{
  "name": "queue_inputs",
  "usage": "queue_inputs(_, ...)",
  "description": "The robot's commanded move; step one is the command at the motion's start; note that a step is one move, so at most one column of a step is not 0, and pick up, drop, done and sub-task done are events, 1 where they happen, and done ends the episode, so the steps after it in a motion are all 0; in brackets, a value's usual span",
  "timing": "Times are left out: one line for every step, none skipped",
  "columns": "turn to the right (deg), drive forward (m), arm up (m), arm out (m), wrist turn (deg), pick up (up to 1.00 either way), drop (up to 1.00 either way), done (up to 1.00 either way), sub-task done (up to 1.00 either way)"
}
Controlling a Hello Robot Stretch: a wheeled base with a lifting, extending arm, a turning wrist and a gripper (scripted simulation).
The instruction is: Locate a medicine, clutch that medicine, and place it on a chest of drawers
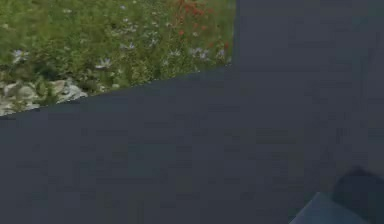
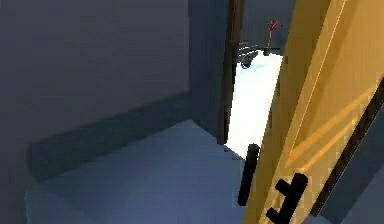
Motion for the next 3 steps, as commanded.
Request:
queue_inputs(45.0,0.0,0.0,0.0,0.0,0.0,0.0,0.0,0.0)
queue_inputs(6.0,0.0,0.0,0.0,0.0,0.0,0.0,0.0,0.0)
queue_inputs(0.0,0.45,0.0,0.0,0.0,0.0,0.0,0.0,0.0)
